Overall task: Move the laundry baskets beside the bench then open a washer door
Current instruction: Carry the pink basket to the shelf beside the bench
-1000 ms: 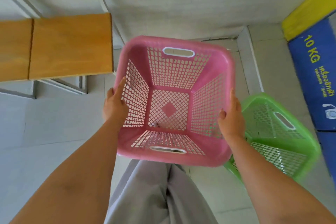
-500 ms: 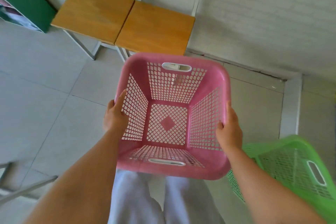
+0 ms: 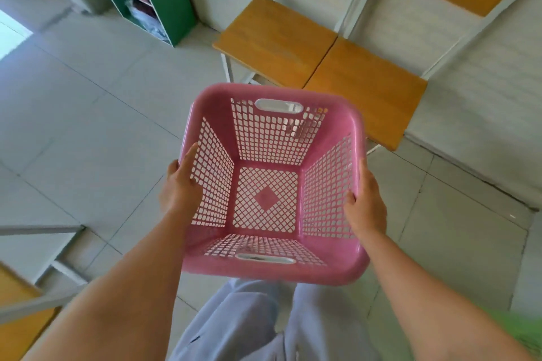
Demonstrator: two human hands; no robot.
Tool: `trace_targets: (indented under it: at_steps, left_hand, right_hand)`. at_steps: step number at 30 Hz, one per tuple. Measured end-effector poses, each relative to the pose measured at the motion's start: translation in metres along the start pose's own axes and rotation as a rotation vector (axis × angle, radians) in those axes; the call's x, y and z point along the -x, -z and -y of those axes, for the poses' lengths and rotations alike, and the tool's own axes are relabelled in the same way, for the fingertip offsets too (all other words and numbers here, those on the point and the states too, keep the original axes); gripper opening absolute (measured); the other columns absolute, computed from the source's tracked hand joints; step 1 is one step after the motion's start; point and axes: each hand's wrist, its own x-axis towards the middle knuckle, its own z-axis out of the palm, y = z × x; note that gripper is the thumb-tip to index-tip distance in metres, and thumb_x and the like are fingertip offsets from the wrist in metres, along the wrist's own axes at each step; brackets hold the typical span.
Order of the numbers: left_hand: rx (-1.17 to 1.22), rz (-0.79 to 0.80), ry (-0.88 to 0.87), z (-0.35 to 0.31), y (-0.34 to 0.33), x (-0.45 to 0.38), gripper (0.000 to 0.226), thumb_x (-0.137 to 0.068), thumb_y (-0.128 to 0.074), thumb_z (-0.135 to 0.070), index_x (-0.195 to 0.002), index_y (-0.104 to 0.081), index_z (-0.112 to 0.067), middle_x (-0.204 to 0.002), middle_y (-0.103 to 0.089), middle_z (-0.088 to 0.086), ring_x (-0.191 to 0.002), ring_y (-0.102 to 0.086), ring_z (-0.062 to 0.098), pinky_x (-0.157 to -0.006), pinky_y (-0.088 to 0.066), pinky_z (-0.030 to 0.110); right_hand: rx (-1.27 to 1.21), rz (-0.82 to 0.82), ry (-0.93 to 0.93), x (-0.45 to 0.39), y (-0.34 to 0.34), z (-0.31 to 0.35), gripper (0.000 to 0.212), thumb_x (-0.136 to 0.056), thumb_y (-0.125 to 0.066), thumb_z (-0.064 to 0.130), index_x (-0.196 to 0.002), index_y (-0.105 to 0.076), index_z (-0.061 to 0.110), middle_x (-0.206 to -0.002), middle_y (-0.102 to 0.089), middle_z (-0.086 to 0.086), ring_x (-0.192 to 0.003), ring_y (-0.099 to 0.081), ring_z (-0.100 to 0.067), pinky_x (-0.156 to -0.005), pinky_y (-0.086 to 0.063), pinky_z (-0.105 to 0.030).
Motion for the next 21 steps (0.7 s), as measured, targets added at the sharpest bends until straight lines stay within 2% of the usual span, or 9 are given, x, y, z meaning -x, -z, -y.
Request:
trace_targets:
  at_steps: [2,6,10,13,16,17,19,21]
  left_hand:
    - [-0.015,-0.024,0.021,0.014,0.023,-0.021,0.08,-0.083,-0.041,-0.003,-0.143,-0.029,-0.053,-0.132,-0.048,0.004,-0.088,-0.056,0.026,-0.057,-0.042,0.025]
    - [-0.004,-0.066,0.068,0.038,0.062,-0.06,0.081,-0.082,-0.042,-0.001,-0.144,-0.03,-0.05,-0.138,-0.045,0.005,-0.103,-0.059,0.032,-0.073,-0.046,0.032]
    - [0.04,-0.115,0.112,0.056,0.094,-0.106,0.082,-0.081,-0.043,-0.001,-0.143,-0.03,-0.052,-0.135,-0.047,0.003,-0.1,-0.06,0.032,-0.078,-0.052,0.038]
    - [0.062,-0.132,0.141,0.068,0.115,-0.151,0.082,-0.081,-0.042,-0.001,-0.143,-0.028,-0.053,-0.136,-0.047,0.002,-0.098,-0.059,0.029,-0.073,-0.05,0.035]
    - [0.077,-0.148,0.183,0.071,0.14,-0.199,0.082,-0.083,-0.04,-0.001,-0.142,-0.026,-0.056,-0.135,-0.047,0.002,-0.094,-0.058,0.027,-0.067,-0.048,0.032]
    - [0.072,-0.15,0.191,0.072,0.149,-0.215,0.082,-0.083,-0.04,-0.001,-0.142,-0.026,-0.056,-0.134,-0.047,0.002,-0.095,-0.058,0.028,-0.067,-0.049,0.032]
    - [0.077,-0.16,0.202,0.075,0.166,-0.249,0.082,-0.082,-0.041,0.0,-0.143,-0.028,-0.054,-0.133,-0.047,0.002,-0.099,-0.058,0.028,-0.069,-0.048,0.033]
    - [0.075,-0.165,0.21,0.076,0.181,-0.283,0.082,-0.082,-0.042,0.001,-0.144,-0.029,-0.052,-0.132,-0.048,0.002,-0.1,-0.057,0.027,-0.069,-0.046,0.032]
  right_hand:
    - [-0.005,0.018,0.034,-0.012,-0.014,0.034,0.088,-0.094,-0.052,0.011,-0.147,0.004,0.053,-0.142,-0.044,0.0,-0.104,-0.064,-0.025,-0.071,-0.06,-0.04]
    - [-0.008,0.059,0.11,-0.045,-0.042,0.095,0.089,-0.094,-0.052,0.01,-0.148,0.006,0.053,-0.146,-0.041,-0.001,-0.111,-0.062,-0.027,-0.077,-0.059,-0.045]
    - [0.01,0.092,0.19,-0.089,-0.074,0.153,0.088,-0.095,-0.053,0.012,-0.148,0.005,0.05,-0.151,-0.037,-0.003,-0.116,-0.059,-0.029,-0.079,-0.056,-0.042]
    - [-0.003,0.126,0.253,-0.128,-0.102,0.199,0.086,-0.095,-0.052,0.014,-0.147,0.006,0.051,-0.149,-0.039,-0.003,-0.107,-0.062,-0.025,-0.065,-0.054,-0.029]
    - [0.0,0.173,0.274,-0.166,-0.123,0.246,0.085,-0.095,-0.052,0.014,-0.149,0.005,0.047,-0.149,-0.038,0.0,-0.107,-0.06,-0.02,-0.057,-0.039,-0.011]
    - [0.006,0.184,0.273,-0.177,-0.129,0.261,0.084,-0.095,-0.052,0.014,-0.15,0.004,0.046,-0.15,-0.037,0.0,-0.109,-0.06,-0.021,-0.057,-0.038,-0.01]
    - [0.011,0.205,0.284,-0.199,-0.141,0.292,0.083,-0.096,-0.052,0.016,-0.149,0.004,0.046,-0.151,-0.035,0.001,-0.114,-0.059,-0.023,-0.065,-0.051,-0.023]
    - [0.014,0.213,0.274,-0.22,-0.152,0.323,0.083,-0.096,-0.051,0.017,-0.149,0.005,0.048,-0.153,-0.033,0.001,-0.117,-0.058,-0.026,-0.075,-0.056,-0.037]
